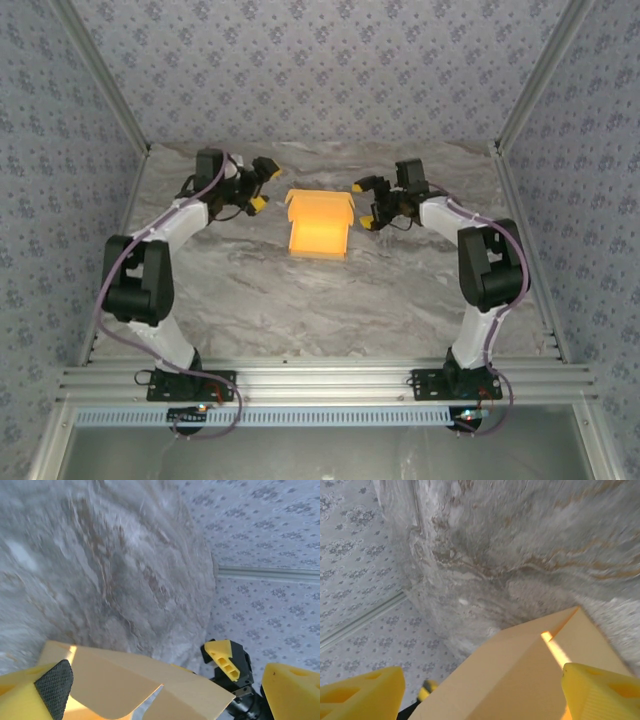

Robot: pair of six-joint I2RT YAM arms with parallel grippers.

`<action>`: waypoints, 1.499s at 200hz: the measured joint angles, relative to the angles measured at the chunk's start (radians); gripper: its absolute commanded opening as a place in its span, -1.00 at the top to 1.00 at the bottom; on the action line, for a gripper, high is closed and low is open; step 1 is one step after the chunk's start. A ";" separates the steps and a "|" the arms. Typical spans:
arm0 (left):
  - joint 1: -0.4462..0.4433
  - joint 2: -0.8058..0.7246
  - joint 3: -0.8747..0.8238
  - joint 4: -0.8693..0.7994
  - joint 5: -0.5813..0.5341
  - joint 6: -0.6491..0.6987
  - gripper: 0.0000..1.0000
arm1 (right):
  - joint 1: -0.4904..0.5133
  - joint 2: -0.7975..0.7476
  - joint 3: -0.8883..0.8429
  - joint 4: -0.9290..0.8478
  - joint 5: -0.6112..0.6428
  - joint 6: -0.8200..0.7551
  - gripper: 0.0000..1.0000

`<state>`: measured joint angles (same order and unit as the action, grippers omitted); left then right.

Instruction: Fold the paper box

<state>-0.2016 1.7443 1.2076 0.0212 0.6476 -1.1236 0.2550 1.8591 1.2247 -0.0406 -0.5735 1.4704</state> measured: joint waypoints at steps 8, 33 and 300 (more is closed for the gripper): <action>-0.013 0.010 0.000 0.000 0.018 -0.035 -0.99 | 0.006 0.008 0.007 0.018 -0.004 0.028 -0.60; -0.048 0.013 0.000 0.027 0.064 -0.143 -0.99 | 0.013 0.021 0.011 0.071 -0.015 0.096 -0.47; -0.100 0.048 -0.203 0.272 0.097 -0.312 -0.88 | 0.084 0.000 -0.044 0.015 0.026 0.164 -0.52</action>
<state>-0.3012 1.7927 1.0050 0.2932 0.7448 -1.4357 0.3386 1.8595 1.1805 -0.0257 -0.5476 1.6348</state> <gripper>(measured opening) 0.917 0.751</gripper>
